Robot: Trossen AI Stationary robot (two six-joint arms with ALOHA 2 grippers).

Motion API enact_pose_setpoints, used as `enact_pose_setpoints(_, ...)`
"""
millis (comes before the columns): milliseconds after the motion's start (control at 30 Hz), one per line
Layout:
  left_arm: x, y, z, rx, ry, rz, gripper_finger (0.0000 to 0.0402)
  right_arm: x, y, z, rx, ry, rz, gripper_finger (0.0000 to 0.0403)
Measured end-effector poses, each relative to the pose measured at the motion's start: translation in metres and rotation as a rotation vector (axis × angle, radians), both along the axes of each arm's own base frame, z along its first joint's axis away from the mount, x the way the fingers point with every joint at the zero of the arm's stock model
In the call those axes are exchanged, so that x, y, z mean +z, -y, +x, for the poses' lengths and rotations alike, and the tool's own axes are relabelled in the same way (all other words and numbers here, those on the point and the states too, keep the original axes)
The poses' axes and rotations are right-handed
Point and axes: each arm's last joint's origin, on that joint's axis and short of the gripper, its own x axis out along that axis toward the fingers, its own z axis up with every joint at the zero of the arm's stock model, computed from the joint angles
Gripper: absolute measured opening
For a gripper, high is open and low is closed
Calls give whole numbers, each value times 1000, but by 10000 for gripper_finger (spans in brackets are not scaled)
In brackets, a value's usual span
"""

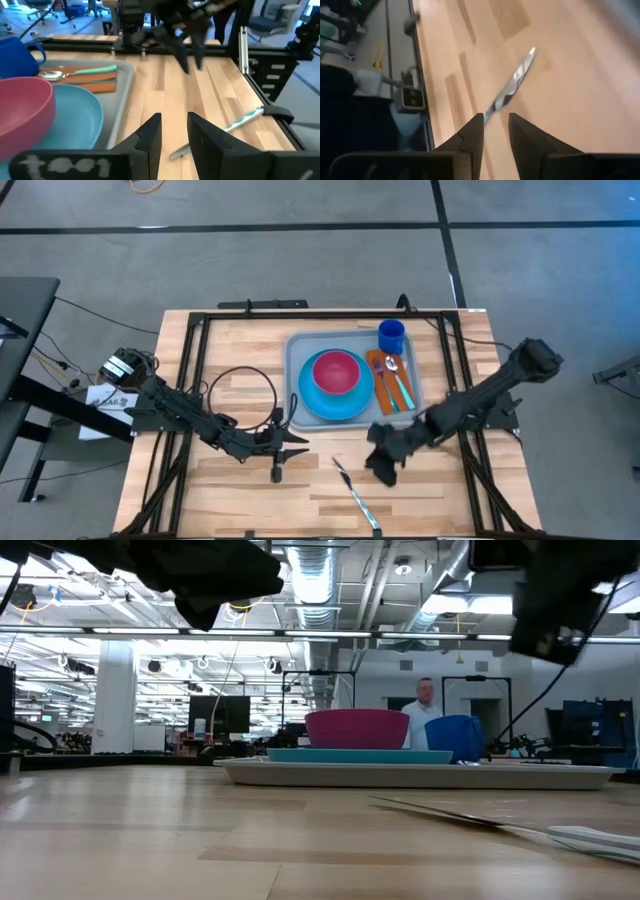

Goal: Set up tray
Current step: Put the blue patterned knife between the blue fork and blue spoon on the brown napkin

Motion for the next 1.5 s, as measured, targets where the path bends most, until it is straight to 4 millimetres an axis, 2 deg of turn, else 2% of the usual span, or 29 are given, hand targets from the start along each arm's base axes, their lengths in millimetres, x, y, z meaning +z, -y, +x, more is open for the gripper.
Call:
enact_pose_setpoints(200, -1, -1, 0, 5, -14, 6, 82, -31, -37, 18, -48, 16, 171, 82)
enact_pose_setpoints(300, -2, -2, 1, 6, -14, 11, 82, -43, -47, 24, -54, -9, 222, 83)
enact_pose_setpoints(400, -2, -5, 2, 13, -15, 13, 82, -45, -53, 32, -32, -52, 242, 83)
enact_pose_setpoints(500, -2, -10, 4, 32, -18, 15, 82, -42, -55, 39, -18, -110, 236, 83)
enact_pose_setpoints(633, -3, -17, 8, 5, -38, 8, 82, -26, -55, 46, -40, -238, 228, 83)
enact_pose_setpoints(800, -7, -21, 9, -16, -77, 8, 82, -8, -55, 49, -97, -339, 128, 83)
enact_pose_setpoints(1000, -9, -20, 8, -19, -97, 13, 82, -23, -61, 61, -143, -383, 65, 83)
enact_pose_setpoints(1133, -11, -20, 7, -15, -119, 8, 82, -41, -68, 67, -79, -448, 58, 83)
enact_pose_setpoints(1500, -12, -21, 7, -7, -128, -10, 82, -54, -73, 78, -51, -452, 34, 83)
